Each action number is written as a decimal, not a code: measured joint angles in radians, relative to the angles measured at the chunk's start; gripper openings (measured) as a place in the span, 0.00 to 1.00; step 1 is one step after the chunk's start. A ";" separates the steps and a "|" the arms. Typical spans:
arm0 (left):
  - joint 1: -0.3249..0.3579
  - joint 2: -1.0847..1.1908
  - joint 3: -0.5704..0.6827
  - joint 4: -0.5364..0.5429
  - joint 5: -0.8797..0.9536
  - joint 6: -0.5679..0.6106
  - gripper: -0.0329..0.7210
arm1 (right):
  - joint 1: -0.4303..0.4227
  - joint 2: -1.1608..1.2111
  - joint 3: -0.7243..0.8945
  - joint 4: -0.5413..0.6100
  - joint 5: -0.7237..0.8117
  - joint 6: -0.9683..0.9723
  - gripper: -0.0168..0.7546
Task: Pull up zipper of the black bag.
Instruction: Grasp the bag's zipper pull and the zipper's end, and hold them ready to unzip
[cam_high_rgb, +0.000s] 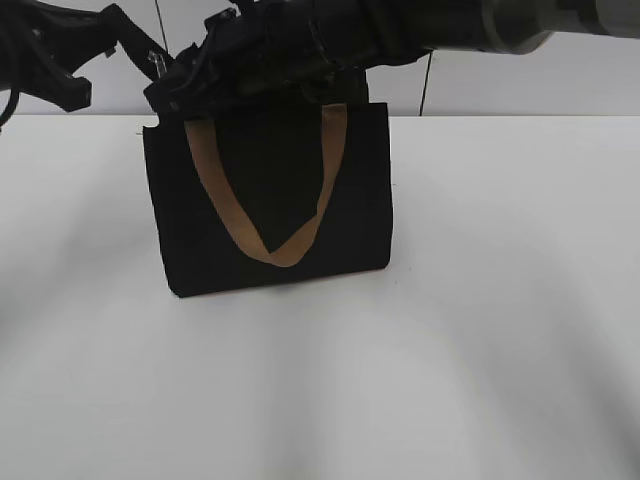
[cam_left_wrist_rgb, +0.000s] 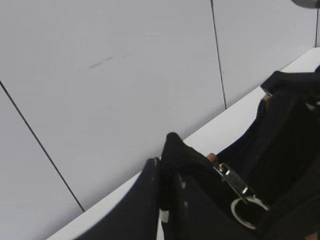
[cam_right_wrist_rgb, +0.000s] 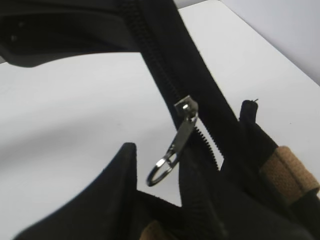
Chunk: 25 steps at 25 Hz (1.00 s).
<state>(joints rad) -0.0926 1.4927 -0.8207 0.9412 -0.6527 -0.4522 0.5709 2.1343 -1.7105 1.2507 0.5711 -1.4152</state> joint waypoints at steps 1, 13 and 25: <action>0.000 0.000 0.000 0.000 0.000 0.000 0.07 | 0.000 0.000 0.000 0.000 -0.001 0.000 0.22; -0.005 0.000 0.000 0.005 0.222 0.000 0.07 | -0.001 -0.023 0.000 -0.087 0.003 0.072 0.01; -0.011 0.000 0.000 0.006 0.263 0.000 0.07 | -0.016 -0.053 0.000 -0.221 0.032 0.189 0.01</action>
<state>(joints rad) -0.1033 1.4927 -0.8207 0.9472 -0.3898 -0.4522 0.5551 2.0811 -1.7105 1.0293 0.6030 -1.2263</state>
